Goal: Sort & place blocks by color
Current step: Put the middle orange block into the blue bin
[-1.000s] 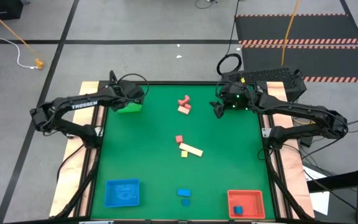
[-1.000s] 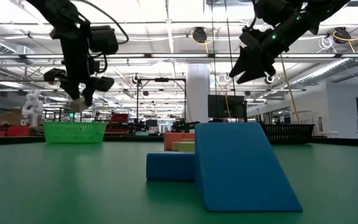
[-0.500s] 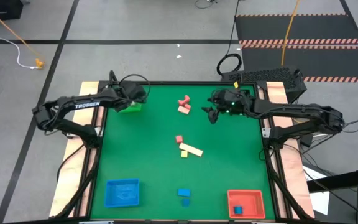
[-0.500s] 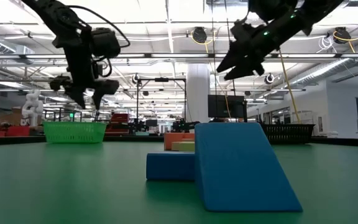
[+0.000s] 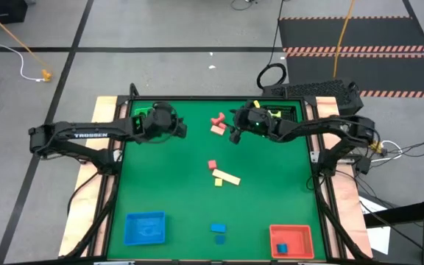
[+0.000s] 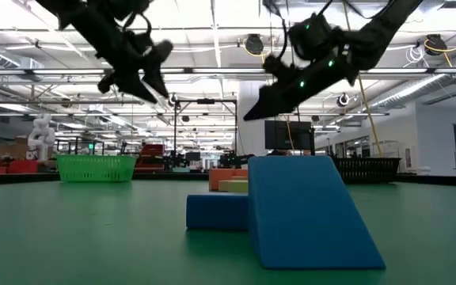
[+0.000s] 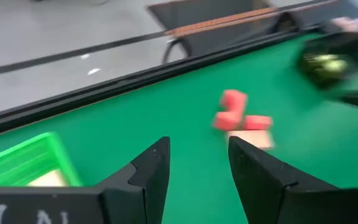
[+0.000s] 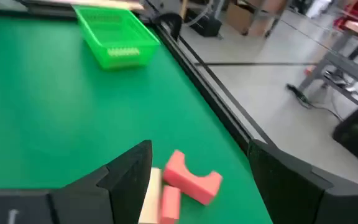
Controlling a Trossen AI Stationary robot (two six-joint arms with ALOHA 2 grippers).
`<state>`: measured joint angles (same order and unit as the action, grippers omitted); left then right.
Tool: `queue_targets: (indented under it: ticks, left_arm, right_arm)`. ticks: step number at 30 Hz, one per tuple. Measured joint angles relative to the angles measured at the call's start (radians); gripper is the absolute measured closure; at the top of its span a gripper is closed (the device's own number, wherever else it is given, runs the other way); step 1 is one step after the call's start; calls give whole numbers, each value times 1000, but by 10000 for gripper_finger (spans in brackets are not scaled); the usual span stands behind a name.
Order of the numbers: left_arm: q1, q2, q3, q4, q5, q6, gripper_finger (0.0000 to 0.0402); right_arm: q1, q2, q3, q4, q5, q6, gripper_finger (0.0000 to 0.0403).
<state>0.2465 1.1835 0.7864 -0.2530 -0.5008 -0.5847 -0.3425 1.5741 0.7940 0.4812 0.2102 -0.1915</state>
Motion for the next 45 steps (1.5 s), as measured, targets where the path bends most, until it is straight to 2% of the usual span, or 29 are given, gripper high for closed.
queue_targets:
  ticks: [2,11,15,22,32,36,41,45]
  left_arm:
    - [-40,-16,0,14,0,7,238]
    - [-145,-59,0,42,-1,29,238]
    - [-161,-61,0,49,-4,29,238]
    - [-165,-61,0,49,-5,30,238]
    - [-165,-61,0,49,-6,30,238]
    - [-165,-61,0,49,-6,31,238]
    - [-165,-61,0,49,-6,32,238]
    - [-165,-60,0,49,-6,32,238]
  right_arm:
    - [-17,40,1,5,0,3,147]
    - [-36,168,51,-62,-7,203,147]
    - [-35,209,66,-63,-57,295,151]
    - [-37,261,68,-38,-55,315,178]
    - [-38,261,68,-16,-54,334,218]
    - [-38,261,68,-4,-54,345,216]
    - [-36,261,68,79,-53,361,195]
    - [-42,261,97,-11,-51,332,184]
